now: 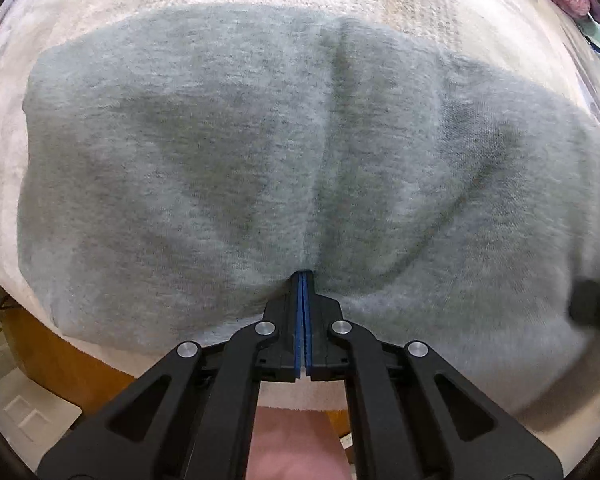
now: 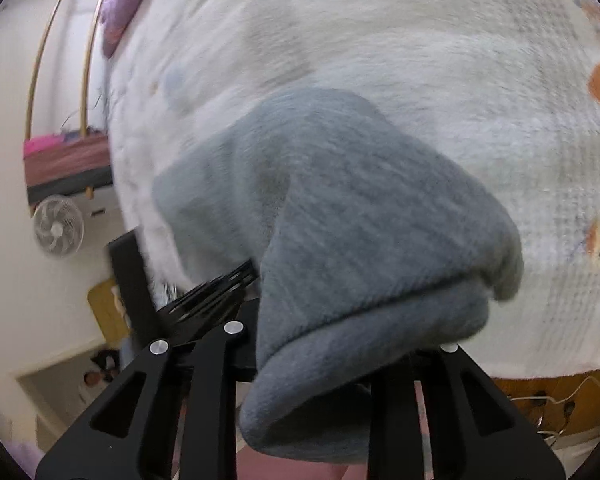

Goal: Fold large clothes

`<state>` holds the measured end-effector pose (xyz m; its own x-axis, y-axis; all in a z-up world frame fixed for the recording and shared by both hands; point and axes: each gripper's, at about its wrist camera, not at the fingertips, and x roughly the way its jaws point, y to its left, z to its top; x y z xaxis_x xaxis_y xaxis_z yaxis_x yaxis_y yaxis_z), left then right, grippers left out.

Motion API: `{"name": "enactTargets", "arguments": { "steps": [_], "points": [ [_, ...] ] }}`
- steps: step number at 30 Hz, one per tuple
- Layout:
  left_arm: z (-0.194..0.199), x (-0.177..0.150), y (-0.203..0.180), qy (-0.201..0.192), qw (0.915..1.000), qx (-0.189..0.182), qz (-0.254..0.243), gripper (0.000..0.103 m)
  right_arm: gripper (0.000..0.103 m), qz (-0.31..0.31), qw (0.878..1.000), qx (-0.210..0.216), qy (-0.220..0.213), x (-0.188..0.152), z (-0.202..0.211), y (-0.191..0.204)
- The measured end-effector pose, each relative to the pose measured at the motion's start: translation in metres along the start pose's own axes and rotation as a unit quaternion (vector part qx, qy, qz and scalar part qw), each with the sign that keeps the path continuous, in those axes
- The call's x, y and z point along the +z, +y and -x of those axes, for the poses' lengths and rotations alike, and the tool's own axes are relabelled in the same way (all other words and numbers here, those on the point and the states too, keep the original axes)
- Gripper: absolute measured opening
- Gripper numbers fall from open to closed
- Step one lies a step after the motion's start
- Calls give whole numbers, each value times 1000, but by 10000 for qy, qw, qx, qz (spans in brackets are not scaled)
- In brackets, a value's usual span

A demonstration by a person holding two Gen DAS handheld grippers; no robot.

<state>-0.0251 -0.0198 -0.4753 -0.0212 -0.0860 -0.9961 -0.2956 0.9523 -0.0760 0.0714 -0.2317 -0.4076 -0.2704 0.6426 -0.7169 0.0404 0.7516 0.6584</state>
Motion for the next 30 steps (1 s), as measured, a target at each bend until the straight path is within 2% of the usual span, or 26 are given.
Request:
{"name": "enactTargets", "arguments": {
  "steps": [3, 6, 8, 11, 14, 17, 19, 21, 24, 28, 30],
  "points": [
    [1, -4, -12, -127, 9998, -88, 158, 2, 20, 102, 9999, -13, 132, -6, 0, 30],
    [8, -17, 1, -102, 9998, -140, 68, 2, 20, 371, 9989, -189, 203, -12, 1, 59],
    [27, -23, 14, -47, 9997, -224, 75, 1, 19, 479, 9984, -237, 199, -11, -5, 82],
    [71, -16, 31, -205, 9993, -281, 99, 1, 19, 708, 9970, -194, 228, -18, 3, 111],
    [107, -9, 66, -316, 9984, -428, 178, 2, 19, 938, 9947, -337, 272, -22, -11, 146],
    [130, 1, 103, -354, 9987, -353, 58, 2, 18, 900, 9944, -471, 298, -20, -38, 175],
    [145, 25, 128, -395, 9986, -351, -26, 2, 18, 848, 9940, -644, 240, -15, -60, 193],
    [152, 29, 156, -369, 9989, -279, -18, 2, 18, 708, 9943, -762, 216, -9, -81, 202],
    [143, 50, 188, -384, 9990, -233, 31, 2, 18, 681, 9918, -1047, 285, 4, -130, 220],
    [134, 59, 236, -338, 9992, -134, 166, 2, 19, 725, 9845, -1523, 488, 20, -191, 233],
    [128, 59, 254, -272, 9993, -83, 253, 2, 31, 708, 9801, -1755, 600, 29, -216, 234]
  ]
}}
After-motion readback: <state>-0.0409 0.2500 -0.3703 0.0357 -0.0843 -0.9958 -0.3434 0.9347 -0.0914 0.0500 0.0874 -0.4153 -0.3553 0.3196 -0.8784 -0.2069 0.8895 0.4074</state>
